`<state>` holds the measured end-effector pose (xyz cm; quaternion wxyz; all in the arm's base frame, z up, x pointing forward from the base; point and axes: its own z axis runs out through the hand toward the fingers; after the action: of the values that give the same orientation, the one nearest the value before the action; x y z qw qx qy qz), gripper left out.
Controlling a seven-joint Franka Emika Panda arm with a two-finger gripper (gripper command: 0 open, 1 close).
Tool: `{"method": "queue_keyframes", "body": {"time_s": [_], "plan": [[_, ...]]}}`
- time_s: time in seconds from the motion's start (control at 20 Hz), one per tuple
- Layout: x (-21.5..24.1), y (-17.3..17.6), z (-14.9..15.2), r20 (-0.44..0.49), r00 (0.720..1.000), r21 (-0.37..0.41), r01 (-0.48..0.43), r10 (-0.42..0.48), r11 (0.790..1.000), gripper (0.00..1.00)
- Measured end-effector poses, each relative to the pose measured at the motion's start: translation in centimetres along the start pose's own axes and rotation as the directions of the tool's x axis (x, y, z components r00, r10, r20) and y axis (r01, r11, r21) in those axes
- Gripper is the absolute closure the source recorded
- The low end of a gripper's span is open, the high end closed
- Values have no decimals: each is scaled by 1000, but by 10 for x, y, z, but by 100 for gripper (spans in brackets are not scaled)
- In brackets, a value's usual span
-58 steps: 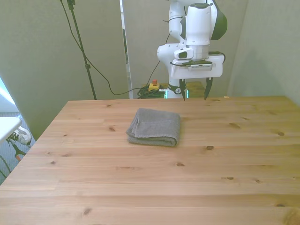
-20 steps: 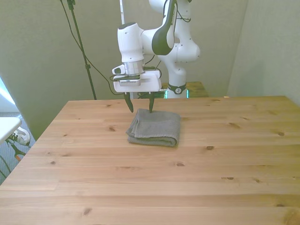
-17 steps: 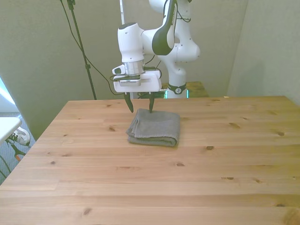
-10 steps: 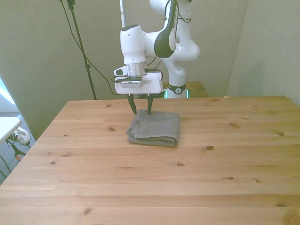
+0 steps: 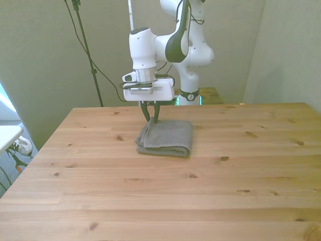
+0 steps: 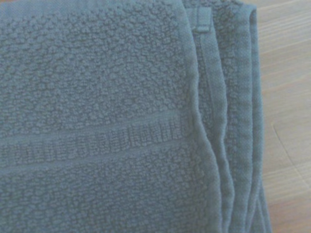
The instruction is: Unfold the towel
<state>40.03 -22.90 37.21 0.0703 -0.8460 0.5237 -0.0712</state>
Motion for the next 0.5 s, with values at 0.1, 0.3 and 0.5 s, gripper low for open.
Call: {"method": "queue_keyframes", "body": {"time_s": [0.1,0.3,0.5], "plan": [[1,0,-1,-1,1000,2,-2,2,1000,100],[5,0,-12,-15,1000,27,-12,12,1000,100],[4,-11,-28,-29,1000,50,5,-4,999,100]]}}
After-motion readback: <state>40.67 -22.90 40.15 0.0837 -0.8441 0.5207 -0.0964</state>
